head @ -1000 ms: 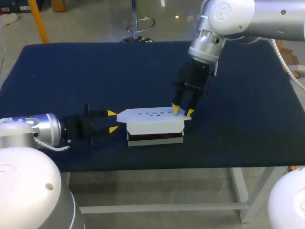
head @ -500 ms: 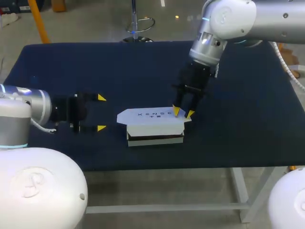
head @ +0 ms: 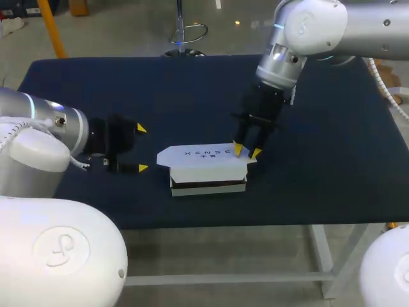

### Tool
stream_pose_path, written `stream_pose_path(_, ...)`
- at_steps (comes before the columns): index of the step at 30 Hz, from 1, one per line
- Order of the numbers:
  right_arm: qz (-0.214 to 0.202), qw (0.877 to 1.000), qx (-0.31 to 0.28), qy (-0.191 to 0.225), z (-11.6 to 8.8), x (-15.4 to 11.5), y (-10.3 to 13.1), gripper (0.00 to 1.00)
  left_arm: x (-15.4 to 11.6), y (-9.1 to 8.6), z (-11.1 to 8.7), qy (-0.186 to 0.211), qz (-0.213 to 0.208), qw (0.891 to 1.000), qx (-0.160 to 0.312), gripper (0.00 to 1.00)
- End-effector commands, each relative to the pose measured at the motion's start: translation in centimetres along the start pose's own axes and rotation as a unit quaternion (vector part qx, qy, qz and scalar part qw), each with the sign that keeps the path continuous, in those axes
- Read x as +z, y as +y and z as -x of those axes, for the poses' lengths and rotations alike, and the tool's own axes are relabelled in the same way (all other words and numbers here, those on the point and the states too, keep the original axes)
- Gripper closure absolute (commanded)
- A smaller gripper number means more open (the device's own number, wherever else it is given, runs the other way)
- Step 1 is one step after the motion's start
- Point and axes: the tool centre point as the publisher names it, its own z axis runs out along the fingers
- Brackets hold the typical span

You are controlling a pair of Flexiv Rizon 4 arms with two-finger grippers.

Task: Assemble the packaging by folding the flat box into shape, placing the metal phone stand inside, and closing the box properly

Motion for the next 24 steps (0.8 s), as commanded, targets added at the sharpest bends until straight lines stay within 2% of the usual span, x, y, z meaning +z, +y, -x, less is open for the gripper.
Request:
stream_pose_path(1,0.002,1.000,0.001,0.003,0.3,0.4,-0.1,0.56,0.1,-1.8,1.9,0.049,0.055,0.989,-0.131,0.00)
stream_pose_path(3,0.002,1.000,0.002,0.003,0.3,0.4,-0.1,0.56,0.0,-2.1,2.8,0.070,0.061,0.970,-0.226,0.00)
stream_pose_path(4,0.002,1.000,0.002,0.003,0.3,0.4,-0.1,0.56,0.0,-2.1,3.1,0.068,0.072,0.961,-0.257,0.00)
stream_pose_path(16,0.006,1.000,-0.002,0.004,0.1,0.5,0.0,0.58,0.0,-2.1,3.1,0.068,0.072,0.961,-0.257,0.00)
stream_pose_path(18,0.009,1.000,0.000,0.003,0.1,0.5,0.0,0.58,0.6,-2.6,4.0,0.113,0.067,0.942,-0.307,0.00)
stream_pose_path(20,0.010,1.000,0.002,0.003,0.1,0.6,0.0,0.58,1.4,-3.2,4.5,0.133,0.094,0.917,-0.363,0.00)
stream_pose_path(21,0.011,1.000,0.003,0.003,0.2,0.6,0.0,0.58,1.9,-3.6,4.8,0.139,0.116,0.896,-0.406,0.00)
stream_pose_path(23,0.012,1.000,0.005,0.004,0.3,0.7,-0.1,0.58,2.7,-4.1,4.8,0.155,0.144,0.865,-0.454,0.00)
stream_pose_path(24,0.012,1.000,0.005,0.004,0.3,0.7,-0.1,0.58,2.9,-4.2,4.9,0.162,0.157,0.844,-0.486,0.00)
